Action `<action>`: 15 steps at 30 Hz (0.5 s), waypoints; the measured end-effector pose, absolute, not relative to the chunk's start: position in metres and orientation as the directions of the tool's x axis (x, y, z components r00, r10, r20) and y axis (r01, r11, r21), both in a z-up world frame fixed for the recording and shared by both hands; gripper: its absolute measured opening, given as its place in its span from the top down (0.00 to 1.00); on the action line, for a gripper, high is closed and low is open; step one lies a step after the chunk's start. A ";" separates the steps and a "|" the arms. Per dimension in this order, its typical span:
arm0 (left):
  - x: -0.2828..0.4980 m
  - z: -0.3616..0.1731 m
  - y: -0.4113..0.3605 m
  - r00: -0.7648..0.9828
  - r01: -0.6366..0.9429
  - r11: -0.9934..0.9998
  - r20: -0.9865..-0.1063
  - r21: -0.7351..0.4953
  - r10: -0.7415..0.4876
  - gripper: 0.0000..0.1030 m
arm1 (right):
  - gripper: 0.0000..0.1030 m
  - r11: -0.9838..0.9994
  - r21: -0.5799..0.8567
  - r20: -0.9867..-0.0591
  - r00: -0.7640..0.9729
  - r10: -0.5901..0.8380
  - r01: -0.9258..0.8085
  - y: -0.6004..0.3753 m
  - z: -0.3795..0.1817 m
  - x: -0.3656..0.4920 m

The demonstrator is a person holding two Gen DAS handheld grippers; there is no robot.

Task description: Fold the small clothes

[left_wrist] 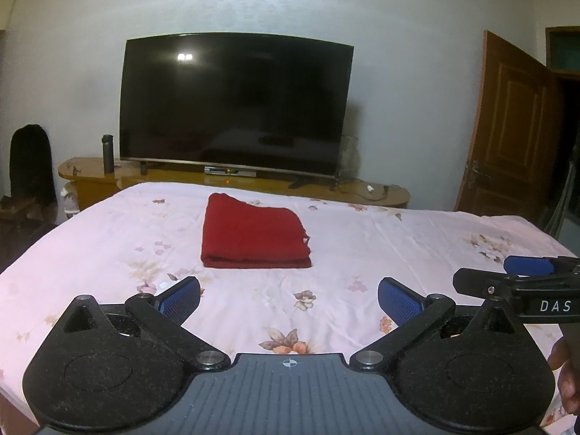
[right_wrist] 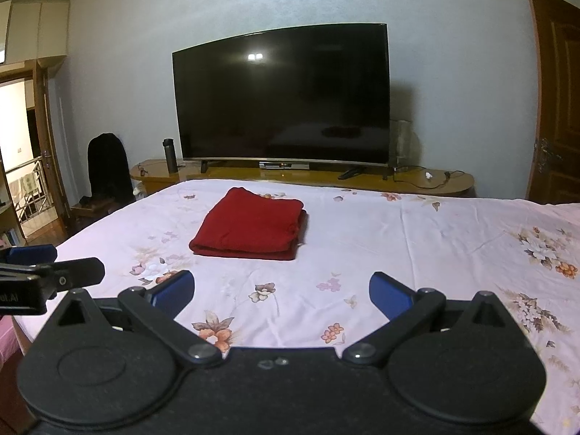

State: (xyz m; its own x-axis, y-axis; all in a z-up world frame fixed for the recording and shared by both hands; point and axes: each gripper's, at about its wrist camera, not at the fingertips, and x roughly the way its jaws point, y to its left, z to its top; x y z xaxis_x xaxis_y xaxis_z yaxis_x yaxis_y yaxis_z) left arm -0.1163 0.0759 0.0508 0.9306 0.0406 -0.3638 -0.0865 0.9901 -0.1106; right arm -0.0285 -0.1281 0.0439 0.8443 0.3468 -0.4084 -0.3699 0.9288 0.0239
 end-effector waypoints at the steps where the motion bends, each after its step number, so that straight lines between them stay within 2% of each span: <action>1: -0.116 0.051 0.076 0.931 -0.085 0.990 -0.364 -0.109 0.040 0.00 | 0.01 0.929 0.024 -0.408 0.844 0.347 -0.370 -0.128 0.044 -0.028; 15: -0.117 0.053 0.078 0.932 -0.082 0.991 -0.361 -0.108 0.038 0.00 | 0.01 0.928 0.019 -0.411 0.843 0.347 -0.372 -0.123 0.045 -0.029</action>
